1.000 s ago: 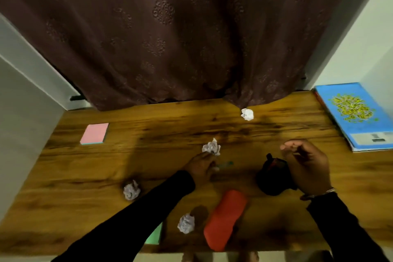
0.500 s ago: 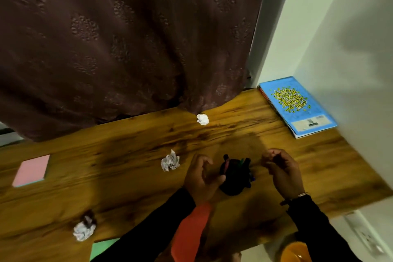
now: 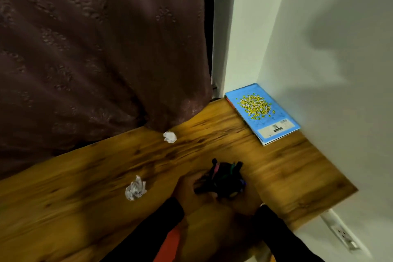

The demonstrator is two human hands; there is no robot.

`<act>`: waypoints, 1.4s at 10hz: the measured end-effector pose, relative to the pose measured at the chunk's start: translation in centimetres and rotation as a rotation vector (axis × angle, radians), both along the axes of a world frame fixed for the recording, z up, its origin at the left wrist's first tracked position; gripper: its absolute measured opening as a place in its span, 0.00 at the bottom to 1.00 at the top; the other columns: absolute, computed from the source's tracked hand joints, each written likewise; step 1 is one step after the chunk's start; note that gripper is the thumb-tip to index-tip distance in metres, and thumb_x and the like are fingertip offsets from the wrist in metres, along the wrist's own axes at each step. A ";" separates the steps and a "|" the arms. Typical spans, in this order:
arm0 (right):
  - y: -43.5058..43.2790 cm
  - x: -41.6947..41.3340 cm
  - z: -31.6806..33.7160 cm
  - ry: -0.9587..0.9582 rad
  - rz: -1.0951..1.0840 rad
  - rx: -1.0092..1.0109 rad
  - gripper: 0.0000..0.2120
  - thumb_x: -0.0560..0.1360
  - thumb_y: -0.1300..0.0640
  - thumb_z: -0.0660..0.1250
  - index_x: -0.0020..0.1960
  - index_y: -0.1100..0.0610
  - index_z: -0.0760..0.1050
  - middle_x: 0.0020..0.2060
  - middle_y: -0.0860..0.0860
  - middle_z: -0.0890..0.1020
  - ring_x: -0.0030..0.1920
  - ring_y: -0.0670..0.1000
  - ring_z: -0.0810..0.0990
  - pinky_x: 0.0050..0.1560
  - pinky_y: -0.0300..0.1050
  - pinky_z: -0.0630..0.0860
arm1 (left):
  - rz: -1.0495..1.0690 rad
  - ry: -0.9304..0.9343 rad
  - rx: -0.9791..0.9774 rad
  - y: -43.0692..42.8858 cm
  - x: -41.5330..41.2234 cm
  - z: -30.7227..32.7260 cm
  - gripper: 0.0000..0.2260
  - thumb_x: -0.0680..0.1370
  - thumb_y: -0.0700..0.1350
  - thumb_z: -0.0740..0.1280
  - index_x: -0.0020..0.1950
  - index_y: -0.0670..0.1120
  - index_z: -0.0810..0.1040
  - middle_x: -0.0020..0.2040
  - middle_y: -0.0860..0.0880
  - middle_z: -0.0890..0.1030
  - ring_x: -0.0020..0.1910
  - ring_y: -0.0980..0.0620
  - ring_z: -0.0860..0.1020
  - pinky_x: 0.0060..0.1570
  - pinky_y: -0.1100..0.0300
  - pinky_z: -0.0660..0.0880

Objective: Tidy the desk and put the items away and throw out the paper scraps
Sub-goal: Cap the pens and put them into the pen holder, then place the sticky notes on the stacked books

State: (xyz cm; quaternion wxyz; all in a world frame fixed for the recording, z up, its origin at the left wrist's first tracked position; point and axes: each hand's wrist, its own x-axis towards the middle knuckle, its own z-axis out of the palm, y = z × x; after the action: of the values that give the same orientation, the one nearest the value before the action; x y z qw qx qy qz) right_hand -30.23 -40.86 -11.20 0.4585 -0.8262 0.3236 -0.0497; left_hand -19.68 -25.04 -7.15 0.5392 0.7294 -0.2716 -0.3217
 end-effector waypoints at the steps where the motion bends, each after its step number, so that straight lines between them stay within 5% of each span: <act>1: -5.6 -3.7 5.8 -0.077 0.047 0.061 0.38 0.64 0.70 0.77 0.68 0.56 0.63 0.49 0.38 0.71 0.55 0.47 0.75 0.47 0.24 0.71 | -0.029 -0.017 0.004 -5.1 -0.8 0.4 0.24 0.68 0.47 0.79 0.61 0.62 0.77 0.57 0.57 0.83 0.57 0.59 0.81 0.56 0.59 0.80; 2: -10.0 -3.5 7.5 -0.102 -0.069 -0.006 0.34 0.65 0.64 0.78 0.67 0.58 0.67 0.51 0.42 0.76 0.52 0.45 0.78 0.52 0.32 0.75 | -0.085 0.027 0.005 -11.3 -1.5 0.5 0.23 0.67 0.48 0.78 0.59 0.62 0.78 0.52 0.59 0.84 0.54 0.59 0.82 0.55 0.59 0.80; 3: -15.4 -3.8 6.7 -0.185 -0.057 -0.161 0.23 0.71 0.52 0.72 0.64 0.54 0.72 0.51 0.45 0.83 0.52 0.47 0.83 0.50 0.42 0.80 | -0.173 -0.011 0.021 -18.8 -1.4 0.7 0.21 0.69 0.43 0.77 0.60 0.50 0.80 0.52 0.54 0.85 0.51 0.61 0.82 0.51 0.65 0.77; 4: -21.0 -4.2 5.1 -0.102 -0.264 -0.078 0.38 0.59 0.49 0.82 0.65 0.52 0.71 0.48 0.31 0.80 0.48 0.34 0.78 0.52 0.31 0.75 | -0.230 -0.086 0.051 -26.2 -1.2 0.2 0.17 0.73 0.39 0.72 0.61 0.47 0.79 0.57 0.46 0.84 0.51 0.58 0.82 0.52 0.64 0.78; 5: -25.1 -3.7 4.2 -0.026 -0.303 -0.076 0.33 0.57 0.51 0.79 0.61 0.54 0.76 0.53 0.45 0.83 0.53 0.43 0.82 0.56 0.39 0.78 | -0.219 -0.215 0.125 -31.3 -2.0 -0.9 0.17 0.73 0.41 0.72 0.61 0.52 0.81 0.57 0.50 0.84 0.54 0.54 0.82 0.58 0.57 0.79; 6: -27.6 -4.2 3.8 0.116 -0.358 -0.191 0.29 0.59 0.48 0.80 0.58 0.54 0.79 0.52 0.51 0.84 0.53 0.49 0.82 0.54 0.36 0.76 | -0.171 -0.246 0.148 -34.1 -3.2 -2.0 0.16 0.73 0.42 0.73 0.59 0.54 0.80 0.55 0.51 0.84 0.52 0.51 0.83 0.58 0.54 0.80; 7: -28.3 -5.1 3.5 0.195 -0.517 -0.215 0.23 0.60 0.48 0.80 0.51 0.57 0.81 0.45 0.56 0.85 0.49 0.58 0.84 0.52 0.45 0.79 | -0.180 -0.239 0.146 -35.0 -4.4 -2.7 0.17 0.73 0.42 0.73 0.62 0.53 0.79 0.57 0.51 0.84 0.54 0.52 0.82 0.59 0.54 0.79; 8: -27.6 -5.4 3.8 0.196 -0.618 -0.289 0.14 0.66 0.51 0.73 0.44 0.62 0.81 0.41 0.62 0.85 0.46 0.64 0.84 0.48 0.49 0.78 | -0.270 -0.224 0.148 -34.9 -5.2 -3.2 0.24 0.74 0.44 0.73 0.70 0.50 0.74 0.59 0.48 0.82 0.57 0.51 0.81 0.62 0.53 0.78; 9: -26.6 -6.2 2.6 0.111 -0.694 -0.344 0.20 0.62 0.51 0.79 0.47 0.62 0.81 0.42 0.63 0.84 0.45 0.64 0.83 0.47 0.50 0.78 | -0.303 -0.264 0.120 -33.3 -4.9 -3.0 0.28 0.72 0.47 0.73 0.70 0.45 0.73 0.55 0.44 0.82 0.53 0.49 0.81 0.58 0.54 0.78; 10: -23.7 -6.2 0.3 0.136 -0.696 -0.396 0.28 0.61 0.44 0.78 0.49 0.65 0.77 0.45 0.65 0.79 0.47 0.65 0.77 0.48 0.55 0.75 | -0.195 -0.247 0.104 -30.2 -2.7 -3.0 0.32 0.69 0.51 0.74 0.72 0.45 0.72 0.61 0.44 0.79 0.50 0.47 0.81 0.53 0.56 0.80; 11: -19.8 -4.1 -0.6 0.051 -0.621 -0.372 0.26 0.66 0.48 0.77 0.51 0.66 0.74 0.48 0.65 0.76 0.49 0.66 0.75 0.48 0.56 0.73 | -0.106 -0.269 0.137 -26.0 0.5 -2.3 0.31 0.68 0.53 0.73 0.69 0.43 0.74 0.57 0.42 0.82 0.49 0.46 0.83 0.52 0.60 0.79; 12: -16.0 0.1 0.1 -0.083 -0.445 -0.394 0.25 0.65 0.43 0.74 0.44 0.65 0.75 0.40 0.62 0.77 0.45 0.63 0.76 0.44 0.53 0.71 | -0.012 -0.288 0.152 -20.8 4.2 -0.5 0.28 0.72 0.45 0.75 0.70 0.41 0.73 0.61 0.41 0.81 0.51 0.50 0.81 0.44 0.73 0.75; 13: -11.7 5.3 2.5 -0.219 -0.327 -0.410 0.22 0.63 0.45 0.73 0.43 0.63 0.74 0.39 0.62 0.76 0.43 0.61 0.73 0.45 0.50 0.67 | 0.138 -0.267 0.183 -14.0 7.2 2.1 0.27 0.74 0.42 0.74 0.72 0.41 0.71 0.63 0.40 0.79 0.51 0.47 0.80 0.43 0.72 0.75; 14: -6.6 9.6 3.9 -0.277 -0.133 -0.366 0.19 0.63 0.44 0.70 0.45 0.58 0.74 0.41 0.58 0.78 0.45 0.60 0.75 0.46 0.50 0.69 | 0.234 -0.354 0.240 -5.5 9.5 4.2 0.25 0.74 0.47 0.74 0.69 0.43 0.74 0.62 0.42 0.80 0.59 0.43 0.80 0.57 0.57 0.76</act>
State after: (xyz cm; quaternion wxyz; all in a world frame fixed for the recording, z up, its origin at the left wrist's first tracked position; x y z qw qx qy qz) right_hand -20.68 -47.51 -7.31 0.3369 -0.8577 0.2968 -0.2503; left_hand -10.22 -30.57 -2.92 0.4264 0.8596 -0.2355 -0.1541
